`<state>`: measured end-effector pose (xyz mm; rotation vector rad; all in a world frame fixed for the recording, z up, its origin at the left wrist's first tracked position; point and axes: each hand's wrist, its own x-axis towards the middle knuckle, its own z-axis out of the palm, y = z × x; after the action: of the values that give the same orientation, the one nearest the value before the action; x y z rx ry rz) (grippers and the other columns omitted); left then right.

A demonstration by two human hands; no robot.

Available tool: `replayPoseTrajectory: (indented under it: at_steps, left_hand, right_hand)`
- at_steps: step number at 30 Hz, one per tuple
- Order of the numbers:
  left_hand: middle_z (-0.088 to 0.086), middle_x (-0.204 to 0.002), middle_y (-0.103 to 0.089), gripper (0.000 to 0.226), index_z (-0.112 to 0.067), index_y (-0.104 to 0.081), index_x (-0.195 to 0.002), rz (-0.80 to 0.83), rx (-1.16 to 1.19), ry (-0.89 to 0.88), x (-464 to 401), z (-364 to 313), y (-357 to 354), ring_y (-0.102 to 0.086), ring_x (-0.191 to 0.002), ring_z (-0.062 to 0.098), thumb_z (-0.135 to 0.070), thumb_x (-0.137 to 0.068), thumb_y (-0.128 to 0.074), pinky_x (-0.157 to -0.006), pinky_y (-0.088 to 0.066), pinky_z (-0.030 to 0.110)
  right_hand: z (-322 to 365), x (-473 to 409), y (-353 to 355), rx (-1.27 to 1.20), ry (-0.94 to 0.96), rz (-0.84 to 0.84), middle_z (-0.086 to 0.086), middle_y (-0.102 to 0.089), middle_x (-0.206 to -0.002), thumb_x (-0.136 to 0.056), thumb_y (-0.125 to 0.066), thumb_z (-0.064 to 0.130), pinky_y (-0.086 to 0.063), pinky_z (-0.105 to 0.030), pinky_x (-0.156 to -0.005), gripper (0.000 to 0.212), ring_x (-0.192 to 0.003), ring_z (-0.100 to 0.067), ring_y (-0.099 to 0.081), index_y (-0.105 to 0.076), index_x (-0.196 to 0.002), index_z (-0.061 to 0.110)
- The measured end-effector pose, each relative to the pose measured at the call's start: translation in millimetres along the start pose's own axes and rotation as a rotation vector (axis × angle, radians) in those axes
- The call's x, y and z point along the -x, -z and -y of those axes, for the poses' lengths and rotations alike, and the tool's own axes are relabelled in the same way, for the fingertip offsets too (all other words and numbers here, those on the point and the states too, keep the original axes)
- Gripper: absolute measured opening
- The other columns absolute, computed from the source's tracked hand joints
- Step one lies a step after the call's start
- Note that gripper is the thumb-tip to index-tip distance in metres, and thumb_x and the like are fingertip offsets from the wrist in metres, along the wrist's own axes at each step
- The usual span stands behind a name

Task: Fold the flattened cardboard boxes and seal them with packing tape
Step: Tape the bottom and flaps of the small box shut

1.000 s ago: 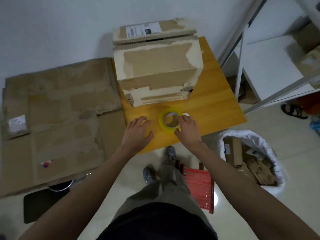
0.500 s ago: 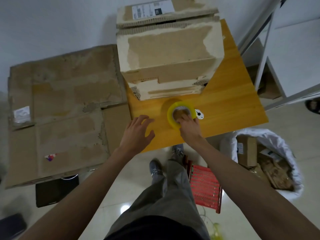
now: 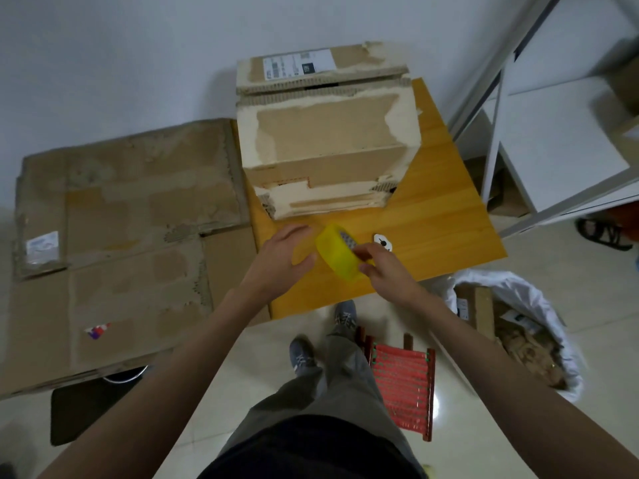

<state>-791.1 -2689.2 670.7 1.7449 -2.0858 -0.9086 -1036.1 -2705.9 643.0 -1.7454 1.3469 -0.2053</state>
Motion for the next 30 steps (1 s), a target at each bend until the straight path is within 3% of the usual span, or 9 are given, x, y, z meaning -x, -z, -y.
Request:
replayPoseTrajectory:
  at_steps: [3,5,14,20,24,27,30]
  left_hand:
    - [-0.001,-0.147,-0.047,0.048,-0.018,-0.049,-0.146,-0.01,0.009,-0.044,1.5,-11.3,7.4,-0.045,-0.133,0.017,-0.035,-0.101,-0.054,-0.108,-0.037,0.031]
    - [0.001,-0.143,-0.05,0.045,-0.014,-0.053,-0.142,-0.054,0.007,-0.079,5.5,-19.0,12.1,-0.046,-0.131,0.016,-0.033,-0.102,-0.051,-0.108,-0.038,0.032]
    - [0.001,-0.12,-0.057,0.03,-0.013,-0.067,-0.127,-0.22,0.001,-0.156,30.6,-49.9,30.7,-0.058,-0.107,0.016,-0.023,-0.1,-0.057,-0.095,-0.048,0.031]
    - [-0.002,-0.097,-0.063,0.019,-0.019,-0.07,-0.108,-0.32,0.168,-0.021,31.5,-59.7,41.5,-0.062,-0.083,0.005,-0.01,-0.092,-0.068,-0.078,-0.053,0.021]
    - [-0.016,-0.078,-0.062,0.023,-0.022,-0.067,-0.1,-0.308,0.203,0.112,25.1,-61.5,51.6,-0.058,-0.074,-0.008,-0.006,-0.086,-0.074,-0.067,-0.044,0.005]
    - [-0.02,-0.072,-0.06,0.023,-0.022,-0.061,-0.1,-0.263,0.156,0.141,23.5,-62.5,57.7,-0.057,-0.072,-0.009,-0.007,-0.087,-0.073,-0.07,-0.049,0.016]
    - [-0.015,-0.074,-0.062,0.028,-0.022,-0.054,-0.103,-0.186,0.13,0.148,24.6,-65.2,61.6,-0.06,-0.075,-0.002,-0.006,-0.087,-0.072,-0.072,-0.056,0.03]
  right_hand:
    - [20.7,11.2,4.7,-0.136,0.013,-0.042,-0.012,-0.057,-0.134,-0.103,-0.05,0.008,-0.039,-0.002,-0.083,0.035,-0.122,-0.021,-0.053,-0.049,-0.137,0.001]
    - [32.7,16.8,6.4,-0.212,0.021,-0.064,-0.008,-0.057,-0.129,-0.104,-0.048,0.009,-0.04,0.001,-0.08,0.035,-0.116,-0.015,-0.051,-0.047,-0.138,0.002]
    - [63.9,32.2,4.9,-0.314,0.042,-0.133,0.002,-0.055,-0.119,-0.104,-0.05,0.017,-0.044,-0.006,-0.082,0.034,-0.113,-0.012,-0.052,-0.049,-0.137,0.008]
    - [78.0,36.9,2.6,-0.341,0.05,-0.144,0.005,-0.057,-0.113,-0.103,-0.051,0.014,-0.045,-0.007,-0.082,0.032,-0.107,-0.01,-0.054,-0.051,-0.134,0.007]
    - [84.0,41.4,1.1,-0.346,0.056,-0.132,0.011,-0.057,-0.111,-0.103,-0.051,0.014,-0.045,-0.006,-0.082,0.028,-0.103,0.003,-0.054,-0.052,-0.132,0.011]
    - [86.5,44.3,1.2,-0.357,0.056,-0.123,0.017,-0.057,-0.11,-0.103,-0.051,0.012,-0.046,-0.007,-0.082,0.022,-0.103,0.01,-0.054,-0.052,-0.124,0.018]
    - [88.1,47.0,1.3,-0.35,0.061,-0.115,0.01,-0.06,-0.112,-0.103,-0.051,0.011,-0.046,-0.009,-0.083,0.021,-0.104,0.008,-0.055,-0.052,-0.123,0.019]
